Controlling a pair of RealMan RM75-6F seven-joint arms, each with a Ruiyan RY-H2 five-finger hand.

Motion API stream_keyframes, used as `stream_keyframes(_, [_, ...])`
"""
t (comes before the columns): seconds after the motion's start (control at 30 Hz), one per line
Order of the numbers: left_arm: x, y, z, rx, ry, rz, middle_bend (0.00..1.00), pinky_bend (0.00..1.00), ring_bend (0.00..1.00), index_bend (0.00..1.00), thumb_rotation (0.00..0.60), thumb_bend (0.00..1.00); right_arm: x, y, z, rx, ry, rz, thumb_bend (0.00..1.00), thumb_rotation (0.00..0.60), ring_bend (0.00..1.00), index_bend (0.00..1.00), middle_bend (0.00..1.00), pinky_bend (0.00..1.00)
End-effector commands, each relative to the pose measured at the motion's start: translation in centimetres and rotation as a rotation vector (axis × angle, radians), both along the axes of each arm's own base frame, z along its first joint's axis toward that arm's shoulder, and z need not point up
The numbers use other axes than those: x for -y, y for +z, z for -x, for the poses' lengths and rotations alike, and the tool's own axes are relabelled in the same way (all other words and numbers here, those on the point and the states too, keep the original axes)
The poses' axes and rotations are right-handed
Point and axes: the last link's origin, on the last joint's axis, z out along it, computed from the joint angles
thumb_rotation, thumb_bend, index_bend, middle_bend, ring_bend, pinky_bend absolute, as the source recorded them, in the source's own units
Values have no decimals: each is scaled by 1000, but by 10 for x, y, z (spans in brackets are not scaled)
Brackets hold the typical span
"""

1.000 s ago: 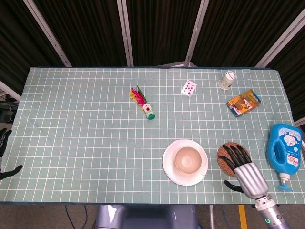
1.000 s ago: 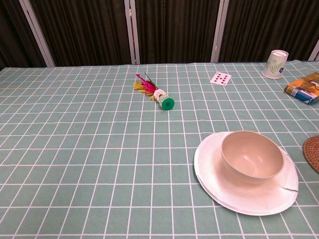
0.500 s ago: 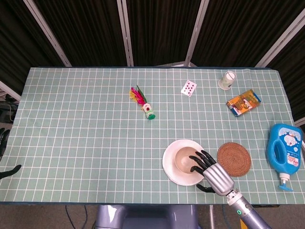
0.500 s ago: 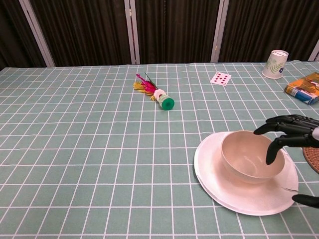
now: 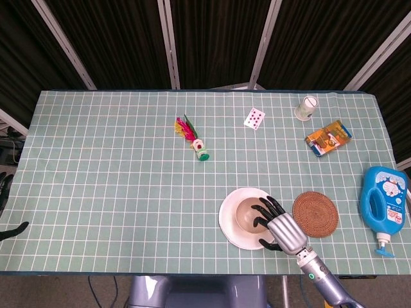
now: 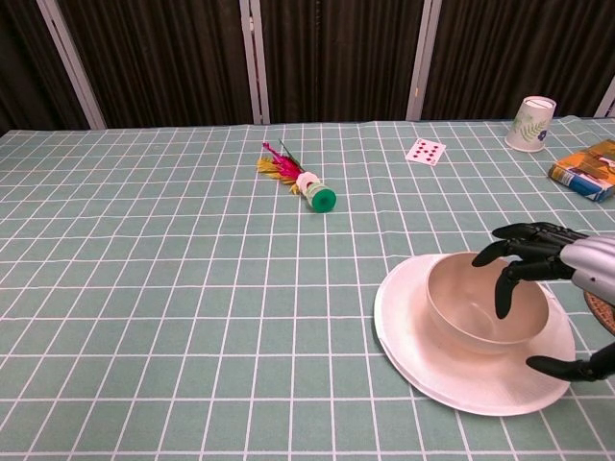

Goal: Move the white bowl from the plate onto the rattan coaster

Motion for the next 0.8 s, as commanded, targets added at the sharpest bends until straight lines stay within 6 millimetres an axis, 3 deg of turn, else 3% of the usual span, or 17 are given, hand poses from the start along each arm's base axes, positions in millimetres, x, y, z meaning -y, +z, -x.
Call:
stream_keyframes(0.03, [0,0,0,1,0,-1,0,0,0,0,600,0,1,-3,2,-4,-10,-2,191,600,0,470,177,0])
stream_keyframes(0.3, [0,0,-1,1,-3,1,0,0,0,0,600,0,2,-10,7,-4,-32,-12,339,600,0,584,226,0])
stream_keyframes(0.6, [1,0,0,4,-3,1,0,0,0,0,600,0,1,-10,5,2,-23,2,373,600,0,659,248,0])
stream_keyframes(0.8, [0,0,0,4,-2,0,0,0,0,0,600,0,8,5,4,8,-16,92,373,600,0,666,262,0])
